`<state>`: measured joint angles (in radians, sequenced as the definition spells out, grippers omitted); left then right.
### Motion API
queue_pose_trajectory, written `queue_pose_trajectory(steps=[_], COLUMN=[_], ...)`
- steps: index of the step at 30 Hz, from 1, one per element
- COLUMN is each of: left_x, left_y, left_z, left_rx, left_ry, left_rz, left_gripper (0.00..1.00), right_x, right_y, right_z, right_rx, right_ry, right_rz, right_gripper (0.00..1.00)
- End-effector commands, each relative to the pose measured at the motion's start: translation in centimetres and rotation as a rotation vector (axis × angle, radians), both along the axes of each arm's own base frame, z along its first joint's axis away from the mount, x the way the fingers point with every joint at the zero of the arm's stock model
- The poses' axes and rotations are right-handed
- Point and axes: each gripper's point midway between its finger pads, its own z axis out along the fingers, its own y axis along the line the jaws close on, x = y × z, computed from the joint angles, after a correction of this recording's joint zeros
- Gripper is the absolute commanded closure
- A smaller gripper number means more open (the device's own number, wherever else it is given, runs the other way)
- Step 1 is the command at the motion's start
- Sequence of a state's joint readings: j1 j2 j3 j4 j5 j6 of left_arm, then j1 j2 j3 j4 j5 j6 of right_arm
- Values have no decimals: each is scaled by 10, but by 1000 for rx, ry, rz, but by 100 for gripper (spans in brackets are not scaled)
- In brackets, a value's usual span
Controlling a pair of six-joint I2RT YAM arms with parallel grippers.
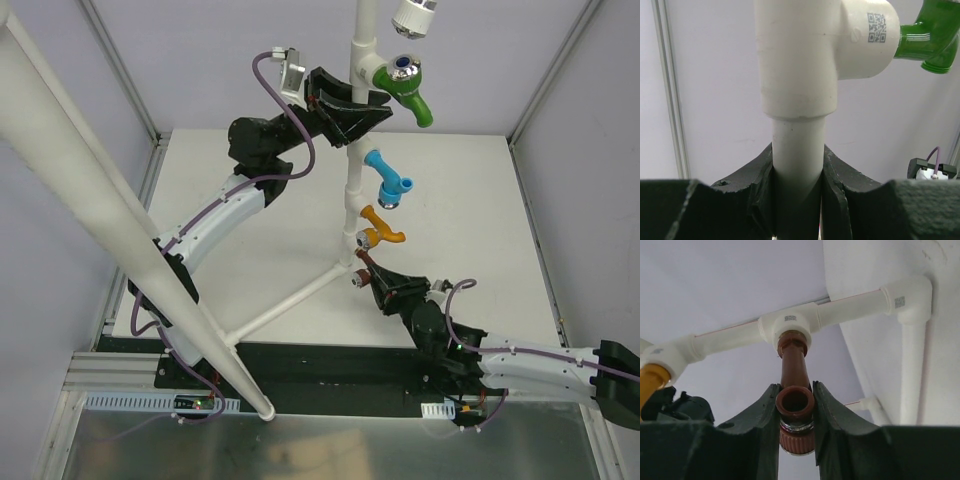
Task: Install the water faucets
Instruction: Screw the water faucet onto the adaptor.
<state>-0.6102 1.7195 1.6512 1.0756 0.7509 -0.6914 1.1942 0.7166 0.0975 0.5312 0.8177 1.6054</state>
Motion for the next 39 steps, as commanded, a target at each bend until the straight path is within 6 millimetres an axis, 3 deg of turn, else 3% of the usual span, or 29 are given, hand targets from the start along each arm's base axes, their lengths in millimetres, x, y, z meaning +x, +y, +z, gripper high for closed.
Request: queue_pose_trajectory(steps=[1, 3, 4, 6, 11, 15, 17, 21, 24, 28, 30, 31, 33, 39], left_x=[-38, -37, -37, -36, -36, -37, -37, -37, -38, -38, -38, -39, -39, -38], left_y=[26, 26, 27, 27, 28, 29, 29, 29, 29, 29, 30, 30, 30, 30], left_z=[21, 20, 20, 20, 21, 23, 23, 23, 23, 23, 22, 22, 23, 24], left_rx=[-19, -21, -19, -19, -20, -24, -23, -23, -21, -22, -23, -22, -23, -34], left_ry=[-131, -128, -127, -126, -130, -132, -129, -128, -131, -131, -132, -134, -133, -130], left_rz=[-64, -58, -58, -57, -54, -53, -56, -58, -59, -60, -61, -61, -60, -65], left_gripper=[100, 100, 100, 100, 100, 100, 100, 100, 100, 100, 100, 100, 100, 100], right_x=[17, 18, 18, 16, 3, -2, -3, -5, -13, -17, -24, -27, -31, -27], right_y=[-40, -46, -52, -62, -104, -131, -133, -105, -78, -52, -30, -19, -6, 28], right_z=[-5, 4, 7, 9, 8, 40, 63, 95, 79, 64, 66, 78, 87, 72], right_rx=[360, 283, 246, 139, -198, -541, -784, -1293, -1701, -2011, -2054, -2008, -1981, -2137], right_ry=[170, 108, 80, 35, 18, -130, -238, -533, -785, -1149, -1401, -1483, -1585, -1733], right_rz=[-241, -252, -265, -275, -293, -284, -233, 12, 315, 497, 479, 410, 365, 409], right_gripper=[80, 46, 34, 21, 14, 16, 16, 17, 18, 18, 19, 18, 19, 18])
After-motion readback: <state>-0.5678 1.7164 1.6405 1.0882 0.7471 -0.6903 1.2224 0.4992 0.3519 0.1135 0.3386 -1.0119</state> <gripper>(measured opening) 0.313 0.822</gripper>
